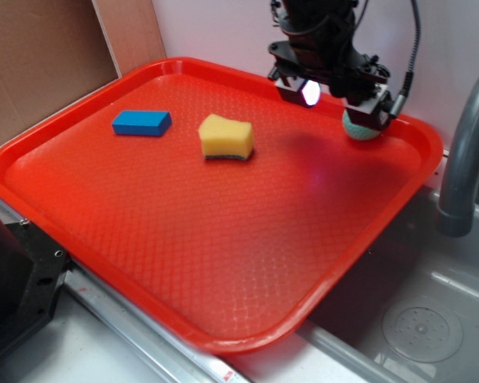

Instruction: Grab the green ball.

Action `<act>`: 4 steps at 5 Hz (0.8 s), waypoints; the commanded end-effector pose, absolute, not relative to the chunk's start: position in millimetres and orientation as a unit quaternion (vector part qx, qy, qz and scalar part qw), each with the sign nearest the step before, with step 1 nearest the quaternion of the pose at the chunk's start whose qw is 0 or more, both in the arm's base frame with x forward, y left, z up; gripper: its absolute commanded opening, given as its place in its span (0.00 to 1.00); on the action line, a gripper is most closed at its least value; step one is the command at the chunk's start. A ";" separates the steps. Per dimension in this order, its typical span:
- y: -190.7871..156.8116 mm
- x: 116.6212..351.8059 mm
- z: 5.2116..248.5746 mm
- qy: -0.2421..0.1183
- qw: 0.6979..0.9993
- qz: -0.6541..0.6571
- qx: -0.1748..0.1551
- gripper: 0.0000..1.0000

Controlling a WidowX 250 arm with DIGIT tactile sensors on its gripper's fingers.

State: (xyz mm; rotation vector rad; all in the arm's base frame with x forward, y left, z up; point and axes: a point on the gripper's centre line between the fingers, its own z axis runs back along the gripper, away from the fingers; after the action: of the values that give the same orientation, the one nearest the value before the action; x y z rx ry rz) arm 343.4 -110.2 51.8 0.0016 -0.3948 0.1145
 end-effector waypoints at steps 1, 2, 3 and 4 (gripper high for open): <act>-121.9 368.1 54.2 -0.197 0.979 0.056 0.005 0.66; -122.6 362.9 52.6 -0.201 0.977 0.070 0.007 0.00; -122.1 355.6 52.3 -0.197 0.976 0.086 0.029 0.00; -121.5 340.1 61.0 -0.197 0.976 0.084 0.050 0.00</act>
State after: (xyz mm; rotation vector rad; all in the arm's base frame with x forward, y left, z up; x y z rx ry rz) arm 332.5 -116.2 33.8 0.1383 -0.3335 0.1606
